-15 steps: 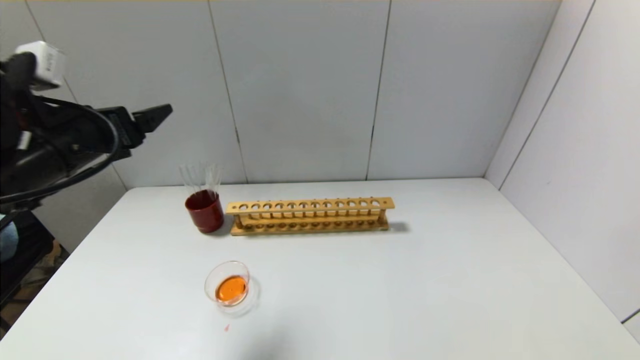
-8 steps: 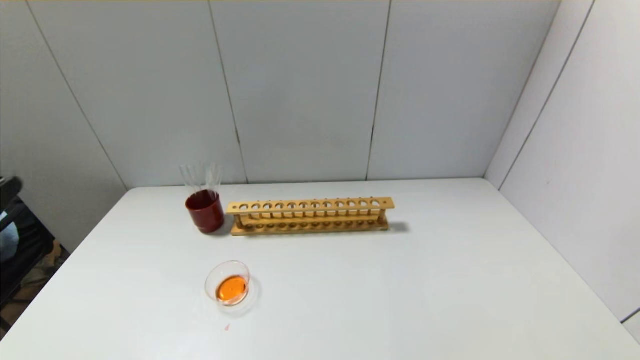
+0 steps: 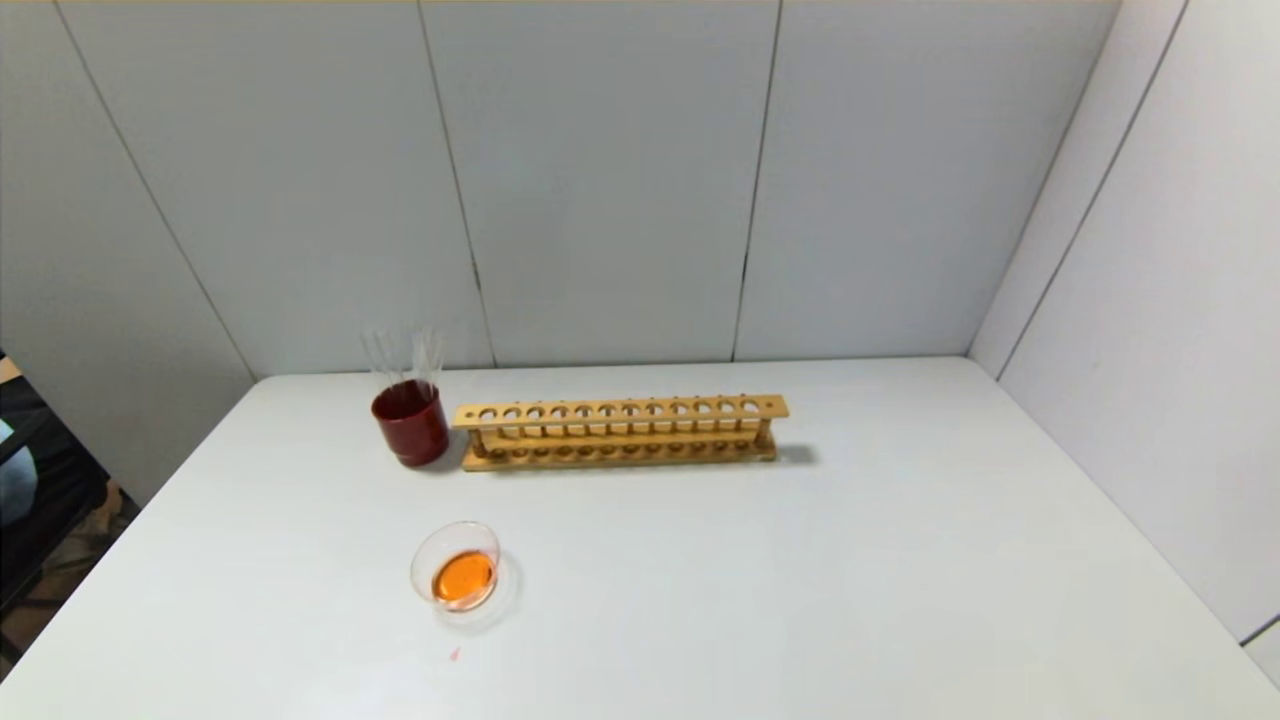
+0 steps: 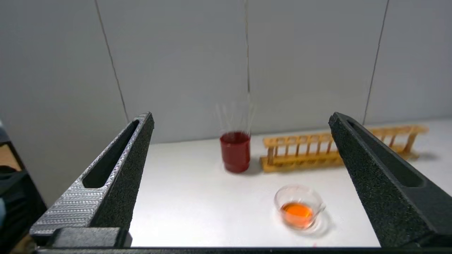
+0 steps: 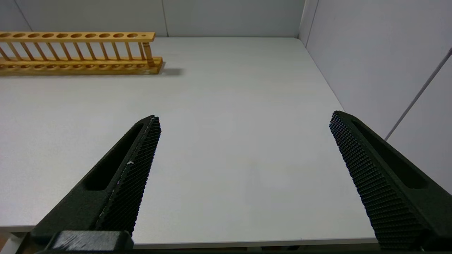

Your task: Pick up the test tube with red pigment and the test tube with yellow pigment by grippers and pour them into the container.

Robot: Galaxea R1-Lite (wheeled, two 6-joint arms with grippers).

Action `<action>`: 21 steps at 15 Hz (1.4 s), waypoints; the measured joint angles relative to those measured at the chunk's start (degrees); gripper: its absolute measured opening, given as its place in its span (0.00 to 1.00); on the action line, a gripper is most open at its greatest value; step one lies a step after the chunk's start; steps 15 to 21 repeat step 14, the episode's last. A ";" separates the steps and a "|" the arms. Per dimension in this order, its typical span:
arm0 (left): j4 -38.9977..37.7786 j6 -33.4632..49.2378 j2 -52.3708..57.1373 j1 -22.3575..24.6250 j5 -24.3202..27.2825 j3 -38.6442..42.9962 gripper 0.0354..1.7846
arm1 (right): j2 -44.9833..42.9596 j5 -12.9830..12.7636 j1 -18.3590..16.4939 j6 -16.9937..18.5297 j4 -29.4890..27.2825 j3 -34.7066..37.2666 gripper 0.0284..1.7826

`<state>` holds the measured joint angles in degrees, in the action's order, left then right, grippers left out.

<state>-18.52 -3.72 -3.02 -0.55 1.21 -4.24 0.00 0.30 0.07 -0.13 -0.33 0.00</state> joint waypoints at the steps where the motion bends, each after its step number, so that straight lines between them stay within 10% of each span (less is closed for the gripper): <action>1: 1.43 -1.43 1.18 0.15 -0.16 2.21 0.98 | 0.00 0.00 0.02 -0.02 -0.02 0.00 0.98; 7: 23.97 -2.61 3.10 0.62 0.22 2.29 0.98 | 0.00 0.00 0.00 -0.20 0.00 0.00 0.98; 21: 25.27 1.71 3.16 0.55 0.05 1.68 0.98 | 0.00 -0.04 0.00 -0.22 0.11 0.00 0.98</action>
